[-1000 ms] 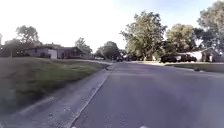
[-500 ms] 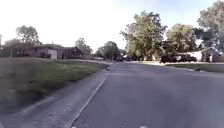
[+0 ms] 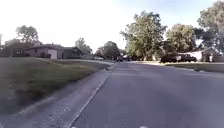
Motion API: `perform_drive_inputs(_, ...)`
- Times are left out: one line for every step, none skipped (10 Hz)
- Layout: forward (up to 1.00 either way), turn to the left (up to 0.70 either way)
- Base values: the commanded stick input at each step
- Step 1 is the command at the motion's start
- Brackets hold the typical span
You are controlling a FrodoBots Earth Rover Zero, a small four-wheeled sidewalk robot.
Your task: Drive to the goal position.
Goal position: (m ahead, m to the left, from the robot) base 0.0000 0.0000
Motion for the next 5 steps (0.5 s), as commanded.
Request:
perform_drive_inputs(0.07, 0.0)
perform_drive_inputs(0.07, 0.0)
perform_drive_inputs(0.07, 0.0)
perform_drive_inputs(0.06, 0.0)
perform_drive_inputs(0.06, 0.0)
